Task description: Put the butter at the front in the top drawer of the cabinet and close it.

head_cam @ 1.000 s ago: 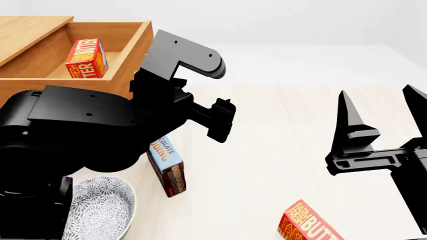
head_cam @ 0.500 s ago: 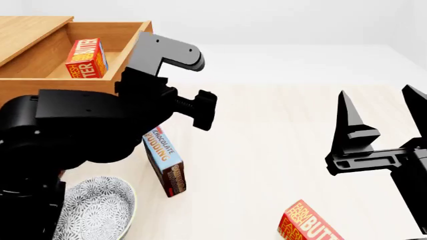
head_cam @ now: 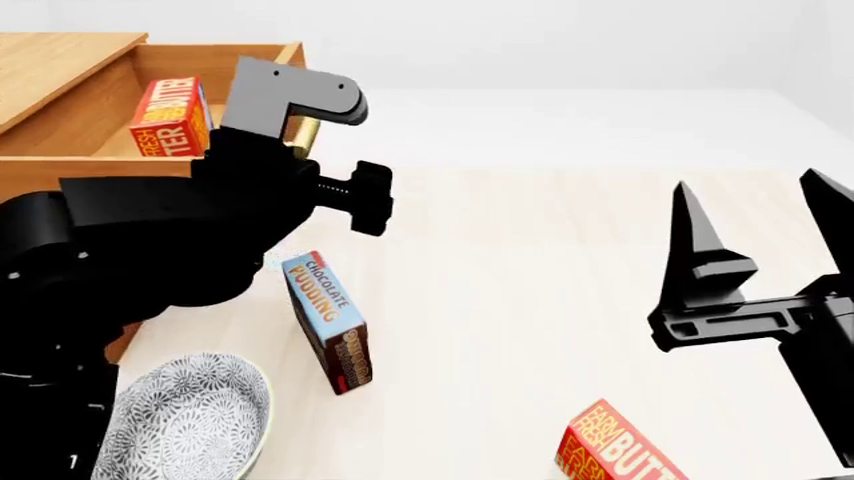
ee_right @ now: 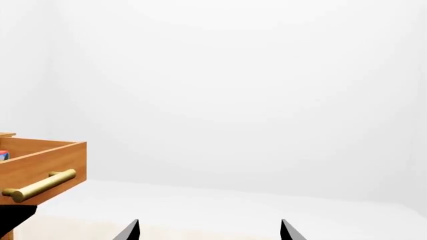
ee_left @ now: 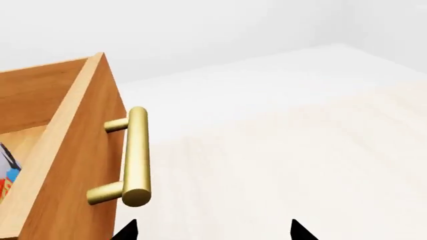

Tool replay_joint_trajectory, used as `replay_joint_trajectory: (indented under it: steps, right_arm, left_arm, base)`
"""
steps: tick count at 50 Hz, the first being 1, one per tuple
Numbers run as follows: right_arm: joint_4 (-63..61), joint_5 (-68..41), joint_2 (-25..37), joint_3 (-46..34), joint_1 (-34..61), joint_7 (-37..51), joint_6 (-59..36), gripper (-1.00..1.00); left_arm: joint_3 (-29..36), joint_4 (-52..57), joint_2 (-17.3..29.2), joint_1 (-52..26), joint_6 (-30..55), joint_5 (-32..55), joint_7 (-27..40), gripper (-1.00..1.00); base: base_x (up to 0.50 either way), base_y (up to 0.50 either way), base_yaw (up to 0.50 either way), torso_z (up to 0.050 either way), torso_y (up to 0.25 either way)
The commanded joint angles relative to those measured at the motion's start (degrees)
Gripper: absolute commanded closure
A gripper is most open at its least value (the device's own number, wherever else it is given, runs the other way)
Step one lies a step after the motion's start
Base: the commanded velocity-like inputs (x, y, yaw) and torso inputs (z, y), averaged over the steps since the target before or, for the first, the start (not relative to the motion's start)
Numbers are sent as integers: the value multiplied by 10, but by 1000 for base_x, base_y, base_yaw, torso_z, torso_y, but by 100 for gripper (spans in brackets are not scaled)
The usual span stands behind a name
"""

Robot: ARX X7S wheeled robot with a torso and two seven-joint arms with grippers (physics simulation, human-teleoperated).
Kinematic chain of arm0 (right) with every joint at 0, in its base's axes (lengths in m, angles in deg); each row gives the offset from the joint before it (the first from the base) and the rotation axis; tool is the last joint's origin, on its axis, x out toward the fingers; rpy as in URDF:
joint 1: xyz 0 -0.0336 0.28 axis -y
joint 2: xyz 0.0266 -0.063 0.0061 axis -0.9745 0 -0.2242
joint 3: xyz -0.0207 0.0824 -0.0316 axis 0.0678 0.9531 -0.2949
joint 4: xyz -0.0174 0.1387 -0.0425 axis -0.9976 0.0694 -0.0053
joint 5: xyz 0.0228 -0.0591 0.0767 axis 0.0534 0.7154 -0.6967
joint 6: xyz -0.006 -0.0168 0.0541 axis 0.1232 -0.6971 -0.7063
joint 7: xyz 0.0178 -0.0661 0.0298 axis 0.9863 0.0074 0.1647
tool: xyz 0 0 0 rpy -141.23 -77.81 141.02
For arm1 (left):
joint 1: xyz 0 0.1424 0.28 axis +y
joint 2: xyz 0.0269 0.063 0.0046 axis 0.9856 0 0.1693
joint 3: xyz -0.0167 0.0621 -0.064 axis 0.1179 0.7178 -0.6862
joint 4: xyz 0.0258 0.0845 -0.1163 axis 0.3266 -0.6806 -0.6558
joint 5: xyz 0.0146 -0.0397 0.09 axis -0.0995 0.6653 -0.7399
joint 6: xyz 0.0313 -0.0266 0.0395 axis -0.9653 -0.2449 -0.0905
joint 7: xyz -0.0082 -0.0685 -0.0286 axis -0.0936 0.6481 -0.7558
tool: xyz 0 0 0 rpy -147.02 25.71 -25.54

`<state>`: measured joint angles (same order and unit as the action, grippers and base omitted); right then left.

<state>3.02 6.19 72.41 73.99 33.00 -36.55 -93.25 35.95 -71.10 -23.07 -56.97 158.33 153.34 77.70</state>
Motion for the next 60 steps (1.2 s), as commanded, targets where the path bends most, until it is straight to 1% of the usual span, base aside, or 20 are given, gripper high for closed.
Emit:
replay_joint_trajectory:
  steps: [1,8,17,30,41,50,55,60]
  right_arm:
    - [0,-7,0,1,3,0,0,-100]
    - [0,-11,0,1,5,0,0,-100]
    - [0,-17,0,9,5,0,0,-100]
    - [0,-21,0,17,5,0,0,-100]
    - [0,-19,0,14,4,0,0,-100]
    - [0,-18,0,14,4,0,0,-100]
    - [0,-20,0,14,5,0,0,-100]
    - [0,-21,0,13,6,0,0,-100]
  left_arm:
    - [13,-32,11,1,-30,-24,0,-100]
    - [26,-44,15,-2,-38,-43,-6,-100]
    - [25,-57,14,-4,-44,-47,-1,-100]
    - [0,-64,22,-1,-48,-34,18,-100]
    - [-12,-71,39,7,-58,-41,28,-100]
    - [-20,-84,62,8,-69,-54,32,-100]
    - [-17,-93,76,7,-73,-69,34,-100]
    - [0,-97,91,0,-73,-94,35,-100]
  base:
    - [0,0,0,0,0]
    - [14,0,-4,0,0]
    - [8,0,-3,0,0]
    - [9,0,-3,1,0]
    - [3,0,-1,0,0]
    - [0,0,0,0,0]
    - [0,0,0,0,0]
    - [0,0,0,0,0]
